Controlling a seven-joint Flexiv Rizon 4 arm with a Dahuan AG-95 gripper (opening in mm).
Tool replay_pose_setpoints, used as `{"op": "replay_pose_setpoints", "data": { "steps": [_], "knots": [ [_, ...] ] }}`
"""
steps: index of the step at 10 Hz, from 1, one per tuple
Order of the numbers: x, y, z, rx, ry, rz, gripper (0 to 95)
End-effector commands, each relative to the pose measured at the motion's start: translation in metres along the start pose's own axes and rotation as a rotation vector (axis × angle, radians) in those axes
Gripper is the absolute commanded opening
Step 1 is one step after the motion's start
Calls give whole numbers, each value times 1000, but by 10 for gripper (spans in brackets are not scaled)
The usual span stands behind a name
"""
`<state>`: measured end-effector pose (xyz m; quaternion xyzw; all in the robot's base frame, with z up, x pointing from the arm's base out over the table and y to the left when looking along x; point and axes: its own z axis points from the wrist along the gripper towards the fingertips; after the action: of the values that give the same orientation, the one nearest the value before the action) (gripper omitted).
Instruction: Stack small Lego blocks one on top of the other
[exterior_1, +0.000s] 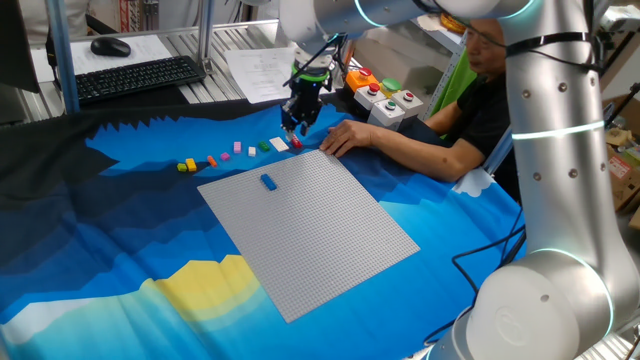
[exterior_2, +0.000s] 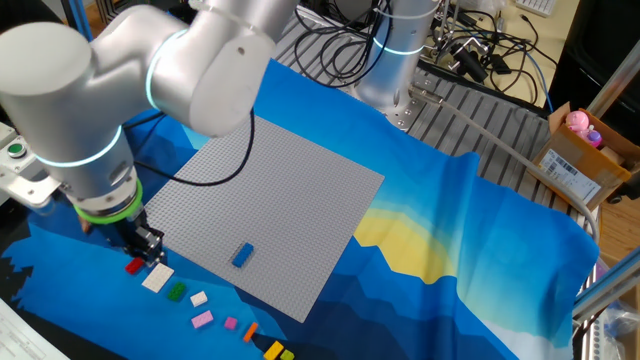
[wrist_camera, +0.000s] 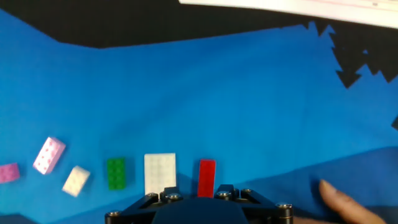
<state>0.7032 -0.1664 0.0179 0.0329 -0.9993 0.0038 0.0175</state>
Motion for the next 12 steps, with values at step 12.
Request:
{"op": "replay_pose_setpoints", "data": {
  "steps": [12],
  "knots": [
    [1,3,4,-12,4,-12,0]
  ]
}}
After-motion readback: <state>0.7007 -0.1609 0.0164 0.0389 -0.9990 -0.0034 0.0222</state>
